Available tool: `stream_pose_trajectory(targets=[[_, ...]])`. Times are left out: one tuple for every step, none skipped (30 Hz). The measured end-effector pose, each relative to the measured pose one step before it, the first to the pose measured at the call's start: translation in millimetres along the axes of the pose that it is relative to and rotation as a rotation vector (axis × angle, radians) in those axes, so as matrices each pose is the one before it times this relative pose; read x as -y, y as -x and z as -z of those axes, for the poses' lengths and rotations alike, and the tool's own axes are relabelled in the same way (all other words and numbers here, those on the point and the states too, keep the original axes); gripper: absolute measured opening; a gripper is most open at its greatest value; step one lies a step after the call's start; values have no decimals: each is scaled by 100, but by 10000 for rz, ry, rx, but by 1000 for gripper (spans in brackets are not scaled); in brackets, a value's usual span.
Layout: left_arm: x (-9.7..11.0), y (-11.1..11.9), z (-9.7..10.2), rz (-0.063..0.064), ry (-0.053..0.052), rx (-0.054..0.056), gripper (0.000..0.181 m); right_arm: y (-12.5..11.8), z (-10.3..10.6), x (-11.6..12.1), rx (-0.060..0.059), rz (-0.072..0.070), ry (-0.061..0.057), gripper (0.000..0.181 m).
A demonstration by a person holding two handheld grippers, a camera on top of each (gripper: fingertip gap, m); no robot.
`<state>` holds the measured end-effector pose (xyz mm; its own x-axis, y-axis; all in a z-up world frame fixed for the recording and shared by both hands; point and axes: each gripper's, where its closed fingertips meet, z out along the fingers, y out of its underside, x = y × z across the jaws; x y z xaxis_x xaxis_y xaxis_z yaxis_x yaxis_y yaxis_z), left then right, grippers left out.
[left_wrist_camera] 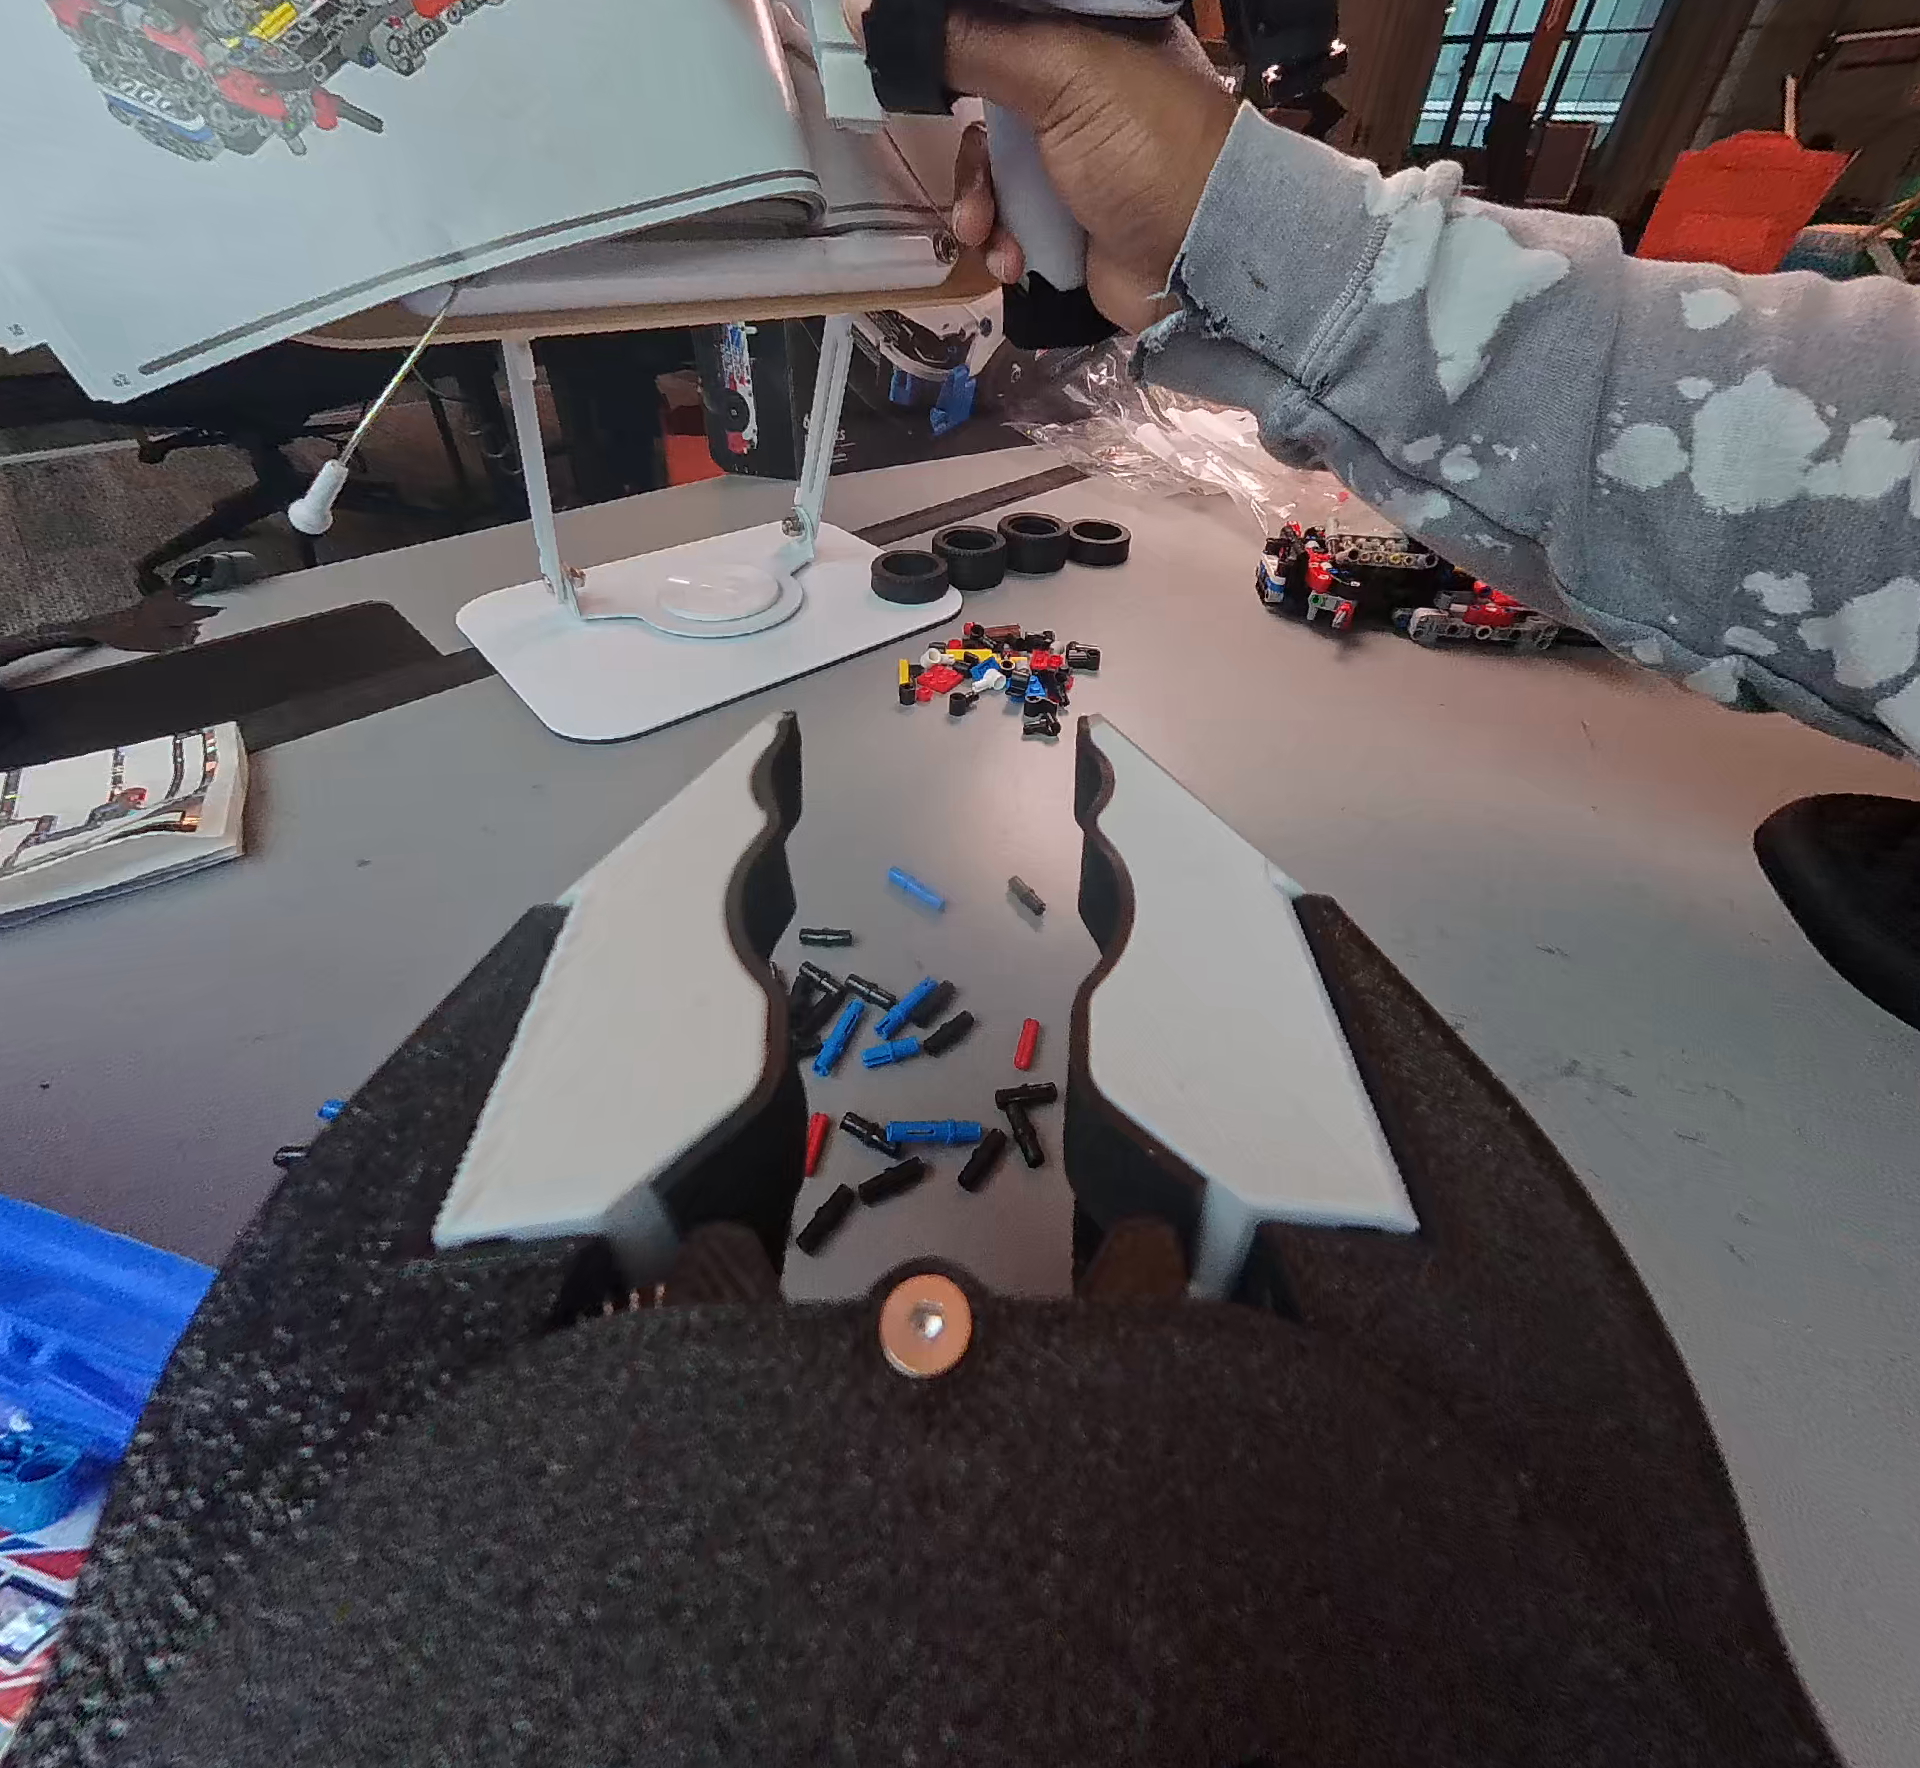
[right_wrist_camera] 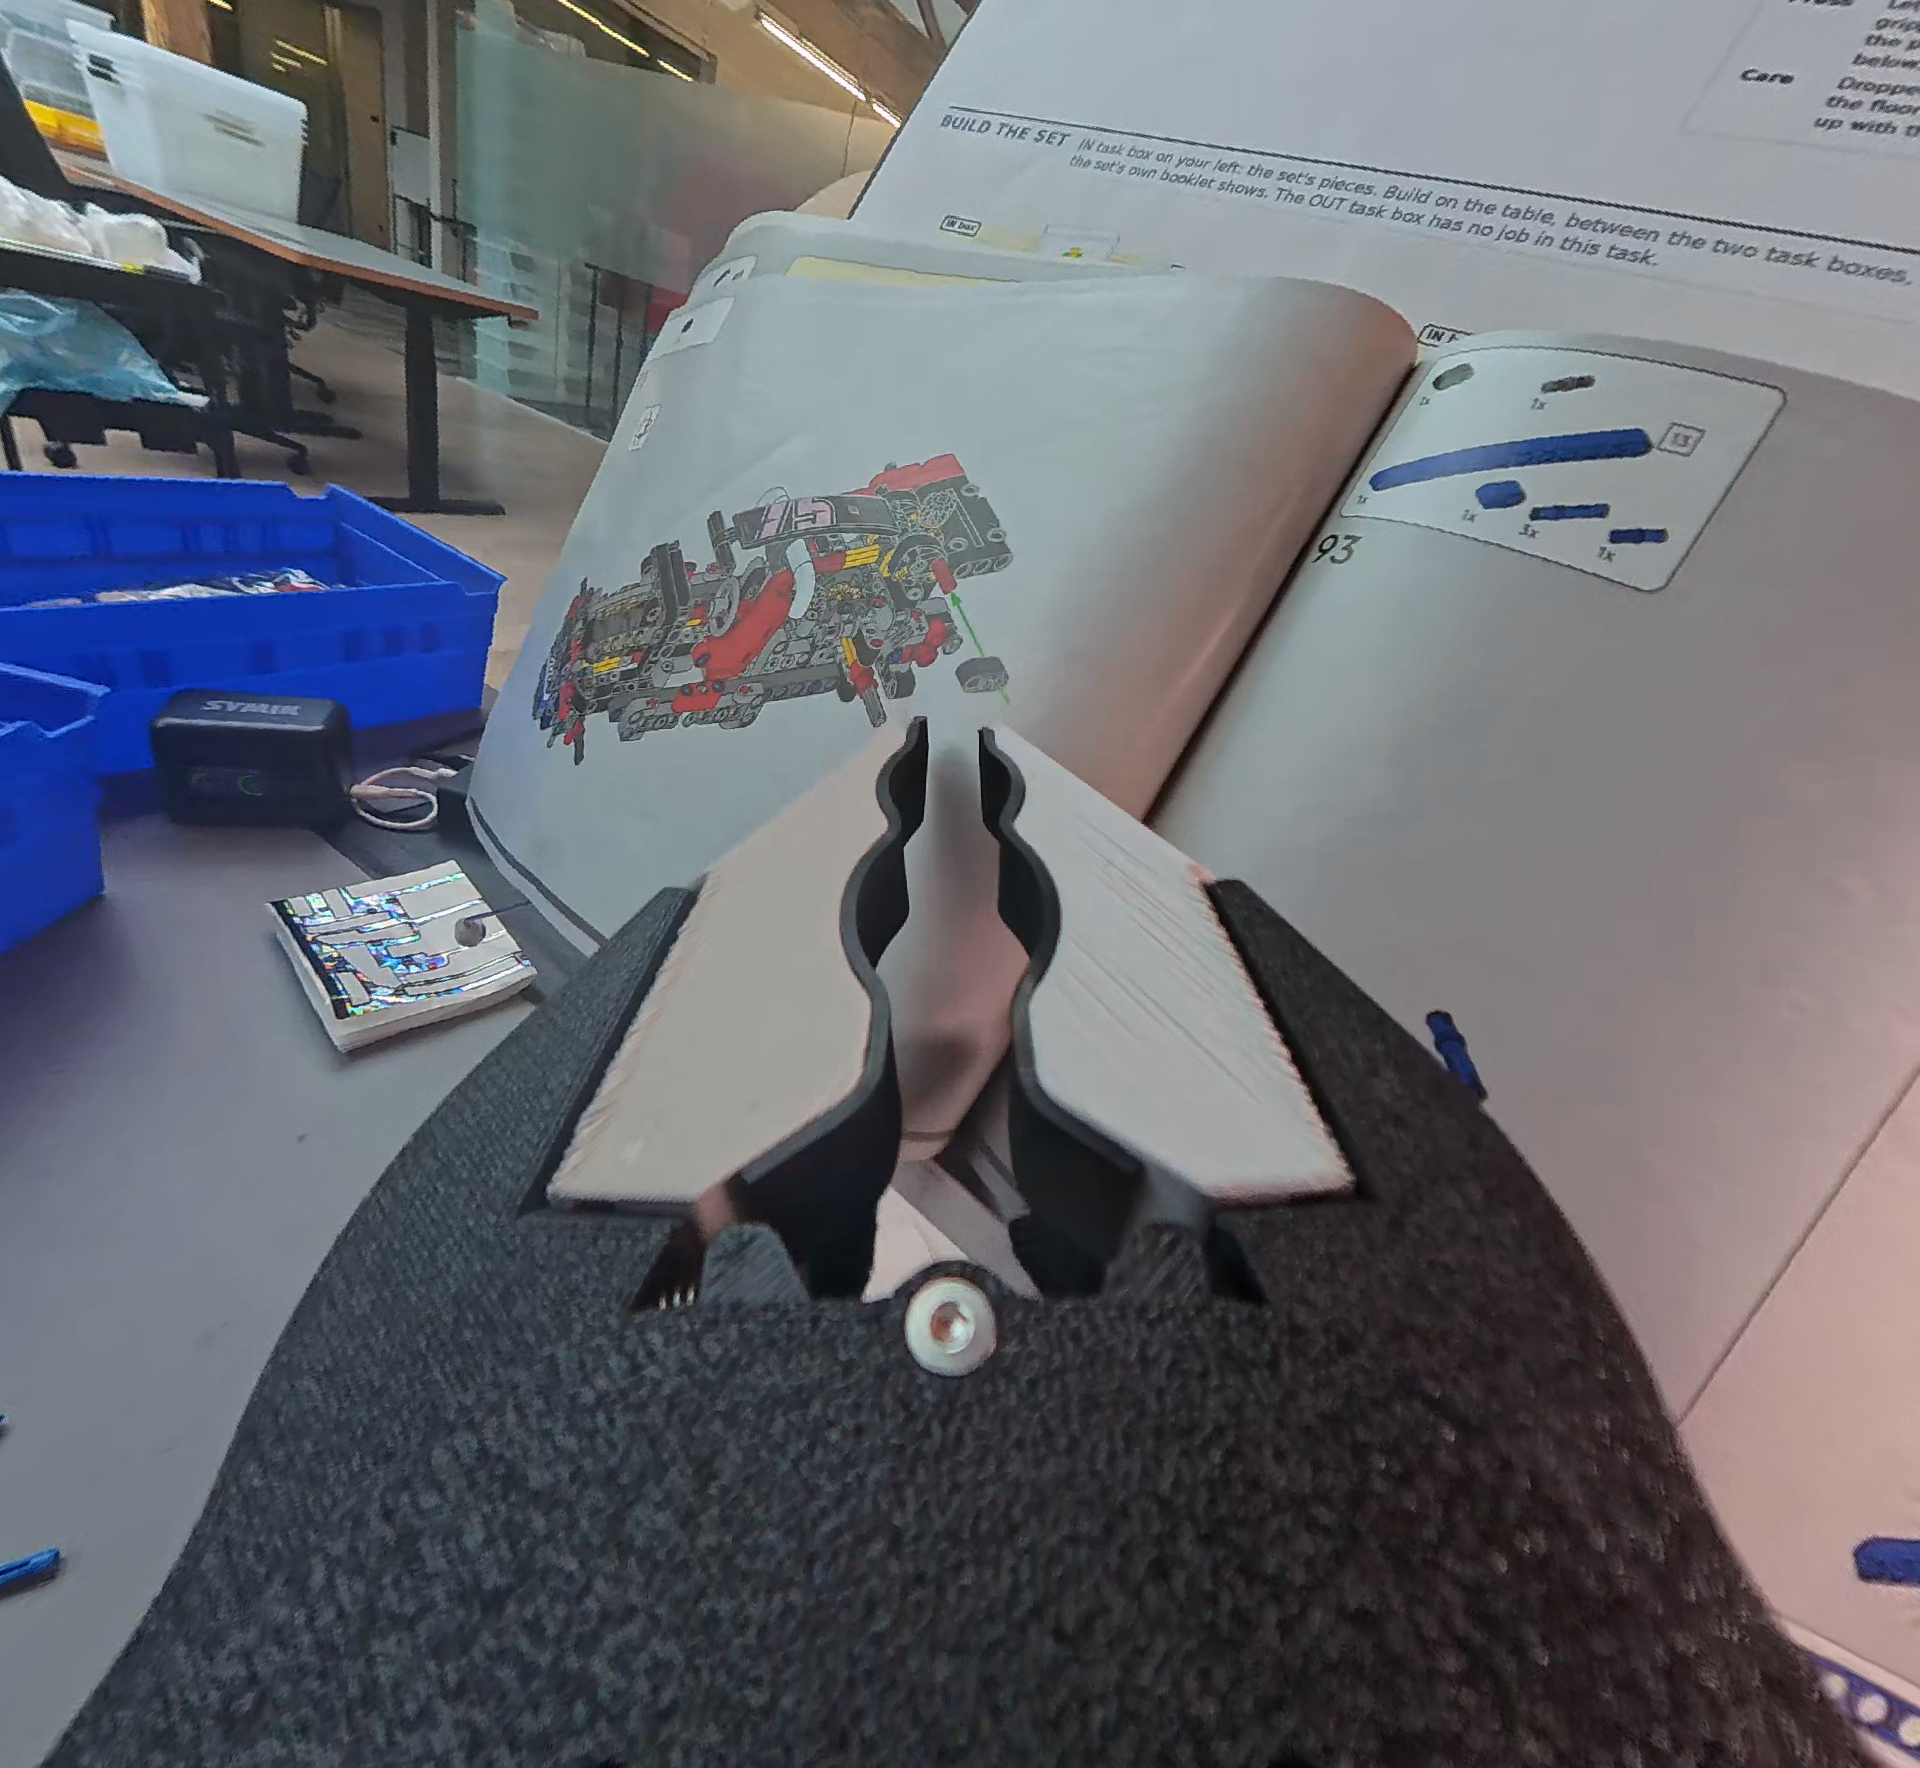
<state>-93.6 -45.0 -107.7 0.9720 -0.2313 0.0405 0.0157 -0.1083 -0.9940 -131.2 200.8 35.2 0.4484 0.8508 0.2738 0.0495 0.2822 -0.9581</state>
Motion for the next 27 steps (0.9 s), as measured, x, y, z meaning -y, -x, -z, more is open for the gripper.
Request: stream_pose_trajectory(targets=[[12,5,54,11,10,2,51,23,184,-164,-66,-188,-15,9],[33,-15,79,14,-8,-4,51,45,225,-163,-64,-187,-22,9],[50,-30,68,23,-36,-8,51,19,252,-139,-86,-146,-45,9],[19,-22,17,25,-23,-12,51,-25,277,-175,-96,-113,-26,9],[-34,-2,-21,6,4,4,51,-42,285,-193,-83,-136,-12,9],[-45,9,-51,-24,14,13,51,-30,306,-173,-40,-181,-20,9],[-51,-40,-69,-42,18,2,51,-7,287,-176,-9,-176,-5,9],[-77,-51,-76,-56,31,-1,51,-38,298,-204,-25,-116,14,9],[-85,-62,-79,-73,37,3,51,-51,300,-205,-21,-57,31,9],[-70,-55,-66,-101,32,12,51,-24,303,-189,-5,-27,29,9],[-72,-63,-50,-115,34,17,51,-13,319,-155,-1,-8,23,9],[-63,-45,-40,-108,28,22,51,-2,307,-166,6,4,30,9],[-44,-37,-25,-83,21,14,51,-15,306,-169,0,-5,37,9],[-40,-23,-27,-52,18,10,51,-19,297,-149,-3,-23,21,9],[-17,4,-6,-29,7,16,51,13,294,-151,10,-42,15,9],[2,29,-3,-19,-1,18,51,37,295,-159,20,-37,22,9],[-14,40,1,-19,3,19,51,47,301,-162,8,-14,14,9],[-14,49,3,-17,2,20,51,62,301,-159,11,0,13,9],[-7,24,6,-14,-3,12,51,88,293,-187,19,-5,26,9],[-1,1,8,-10,0,4,51,114,290,-171,29,-9,15,9],[15,8,6,-10,-4,9,51,128,293,-184,26,-17,11,9],[9,-6,10,-15,-7,5,50,149,298,-211,34,-28,15,9],[-5,-25,8,-12,3,-9,50,186,317,-210,43,-29,10,9],[-23,-24,-8,-9,11,-9,50,240,322,-242,58,-34,28,9],[10,-13,5,-18,1,4,50,296,323,-260,84,-8,35,9],[3,-23,2,-17,-1,-2,50,348,351,-266,94,34,46,9],[-8,-17,-5,-2,6,-15,50,356,374,-233,88,68,40,9]])
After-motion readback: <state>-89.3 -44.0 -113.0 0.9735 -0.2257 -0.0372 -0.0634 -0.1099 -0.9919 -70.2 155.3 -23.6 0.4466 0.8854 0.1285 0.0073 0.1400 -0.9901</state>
